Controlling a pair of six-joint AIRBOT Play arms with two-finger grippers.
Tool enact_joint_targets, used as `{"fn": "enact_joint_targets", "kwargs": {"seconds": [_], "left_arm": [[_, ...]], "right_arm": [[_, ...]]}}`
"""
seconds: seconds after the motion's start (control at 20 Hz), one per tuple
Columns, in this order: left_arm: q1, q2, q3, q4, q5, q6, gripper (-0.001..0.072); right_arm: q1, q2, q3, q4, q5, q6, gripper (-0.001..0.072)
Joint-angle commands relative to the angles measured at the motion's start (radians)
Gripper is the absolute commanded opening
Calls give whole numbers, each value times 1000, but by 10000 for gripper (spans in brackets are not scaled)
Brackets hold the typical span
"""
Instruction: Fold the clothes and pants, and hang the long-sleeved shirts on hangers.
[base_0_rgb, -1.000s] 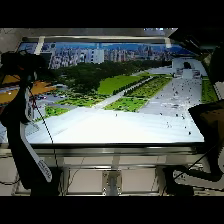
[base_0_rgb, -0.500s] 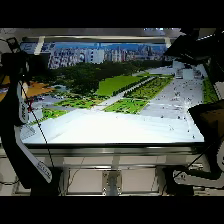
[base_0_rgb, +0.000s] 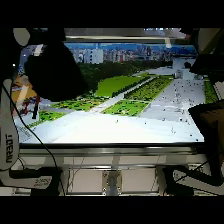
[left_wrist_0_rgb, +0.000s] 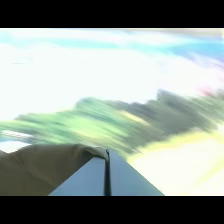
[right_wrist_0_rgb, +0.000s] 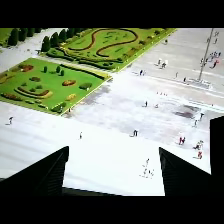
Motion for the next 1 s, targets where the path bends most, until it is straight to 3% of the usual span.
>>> {"fn": "enact_joint_targets", "kwargs": {"seconds": [0.0, 0.15, 0.3, 0.35, 0.4, 0.45, 0.5, 0.6, 0.75, 0.8, 0.95], "left_arm": [[-294, 66, -66, -87, -109, 8, 22], [-543, -10, -121, -79, -79, 0, 22], [-684, -147, -128, -62, 26, 0, 24], [-700, -179, -126, -25, 88, -1, 108], [-701, -184, -124, 15, 143, -26, 366], [-687, -170, -113, 72, 169, -74, 535], [-663, -143, -95, 146, 164, -120, 548], [-591, -49, -90, 297, 85, -131, 547], [-407, 87, -138, 442, -248, -131, 537], [-339, 140, -207, 433, -295, -131, 537], [-177, 383, -637, 371, -206, -191, 537]], "right_arm": [[-82, 13, 1, -49, -27, -32, 622], [-140, 6, 1, -36, -29, -23, 622], [-165, 4, -15, 5, -49, -6, 622], [-166, 3, -20, 11, -56, -6, 622], [-166, 0, -20, 8, -57, -7, 622], [-166, -7, -20, 5, -60, -10, 622], [-166, -15, -20, 3, -62, -10, 622], [-166, -33, -22, 2, -64, -12, 620], [-166, -48, -41, 0, -73, -37, 406], [-166, -48, -50, 0, -76, -37, 407], [-166, -31, -117, 23, -74, -37, 408]]}}
